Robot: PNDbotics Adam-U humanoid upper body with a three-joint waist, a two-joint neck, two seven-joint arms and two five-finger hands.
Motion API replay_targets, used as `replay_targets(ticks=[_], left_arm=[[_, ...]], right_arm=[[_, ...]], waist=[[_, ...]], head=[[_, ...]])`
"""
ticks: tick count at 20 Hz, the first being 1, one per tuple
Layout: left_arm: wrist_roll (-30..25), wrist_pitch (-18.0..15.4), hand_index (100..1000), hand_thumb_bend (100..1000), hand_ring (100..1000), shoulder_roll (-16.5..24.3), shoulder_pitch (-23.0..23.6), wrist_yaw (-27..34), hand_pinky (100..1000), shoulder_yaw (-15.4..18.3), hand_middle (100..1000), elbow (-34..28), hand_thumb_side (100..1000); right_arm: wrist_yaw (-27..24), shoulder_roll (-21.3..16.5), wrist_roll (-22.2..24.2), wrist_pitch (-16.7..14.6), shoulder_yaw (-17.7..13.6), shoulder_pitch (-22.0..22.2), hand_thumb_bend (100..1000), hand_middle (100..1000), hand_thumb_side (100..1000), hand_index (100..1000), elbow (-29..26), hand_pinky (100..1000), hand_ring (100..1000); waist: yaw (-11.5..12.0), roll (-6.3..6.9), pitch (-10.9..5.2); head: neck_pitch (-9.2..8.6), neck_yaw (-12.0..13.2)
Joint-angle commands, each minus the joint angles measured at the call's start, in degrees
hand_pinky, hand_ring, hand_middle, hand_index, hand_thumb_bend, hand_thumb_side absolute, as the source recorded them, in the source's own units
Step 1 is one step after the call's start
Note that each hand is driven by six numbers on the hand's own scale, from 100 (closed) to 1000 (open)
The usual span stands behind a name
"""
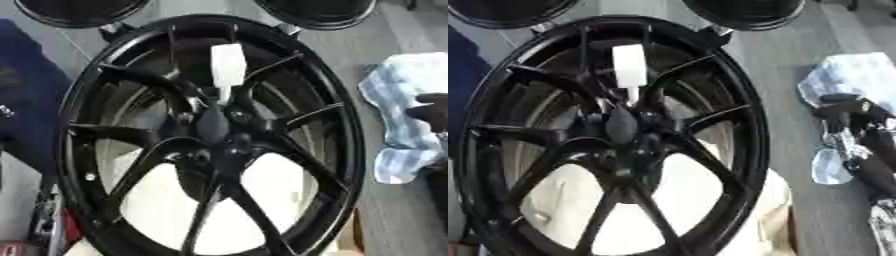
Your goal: Pull the pin out of the wheel hub.
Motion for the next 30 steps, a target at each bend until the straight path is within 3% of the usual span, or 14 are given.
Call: replay_targets(ticks=[1, 6, 10, 13, 20, 23, 27, 29, 30], left_arm=[[-0.9, 0.5, 817, 100, 917, -0.1, -0.6, -0.9, 788, -0.6, 678, -0.9, 722], [-1.5, 1.3, 816, 100, 916, -0.5, -0.6, -1.9, 788, -1.1, 676, -0.9, 723], [-1.7, 1.6, 816, 100, 915, -0.6, -0.6, -2.0, 787, -1.2, 675, -0.9, 724], [-1.8, 1.8, 816, 100, 915, -0.5, -0.4, -2.1, 787, -1.3, 676, -0.9, 723], [-2.3, 1.5, 816, 100, 915, 0.1, 0.0, -2.2, 787, -1.4, 675, -0.9, 718], [-2.5, 1.4, 816, 100, 915, 0.3, 0.2, -2.0, 787, -1.5, 676, -0.9, 717], [-2.6, 1.5, 816, 100, 915, 0.4, 0.3, -1.9, 787, -1.5, 680, -0.9, 716], [-2.8, 1.5, 816, 100, 915, 1.2, 0.5, -2.0, 787, -1.7, 680, -0.9, 722], [-2.8, 1.5, 816, 100, 915, 1.4, 0.6, -2.0, 787, -1.6, 680, -0.9, 716]], right_arm=[[0.0, -0.9, -0.1, 0.3, 0.0, -0.6, 176, 721, 386, 617, -0.7, 804, 708], [-0.4, -1.1, 0.1, 0.6, 0.3, -0.7, 181, 722, 383, 617, -0.7, 806, 714], [-1.2, -3.4, -0.1, -1.0, 0.3, -1.2, 195, 724, 362, 620, -0.7, 804, 715], [-2.6, -7.3, -0.8, -3.8, -0.1, -1.7, 208, 719, 339, 622, -0.7, 799, 708], [-5.9, -21.0, -1.5, -11.3, -0.8, -3.2, 241, 728, 308, 638, -0.7, 794, 718], [-7.6, -26.1, -1.1, -11.6, -0.7, -4.4, 247, 729, 307, 641, -0.7, 795, 720], [-8.9, -27.3, -0.5, -11.4, -1.0, -4.8, 271, 735, 311, 657, -0.7, 794, 732], [-8.0, -29.0, 0.6, -11.7, 0.5, -6.4, 242, 739, 329, 666, -0.7, 794, 739], [-7.3, -30.1, 1.3, -11.5, 1.3, -7.3, 285, 739, 318, 667, -0.7, 794, 740]], waist=[[0.0, 0.06, -0.89], [0.1, -0.16, -1.01], [0.2, -0.47, -1.22], [0.2, -0.69, -1.42], [0.1, -1.14, -2.25], [0.1, -1.29, -2.59], [0.2, -1.38, -2.72], [0.7, -2.33, -3.12], [0.7, -2.58, -3.23]], head=[[-0.93, 0.4], [-0.96, 0.9], [-0.57, 0.8], [-0.22, 0.6], [0.73, 0.2], [0.98, -0.1], [1.12, -0.2], [1.63, -0.6], [1.75, -0.6]])
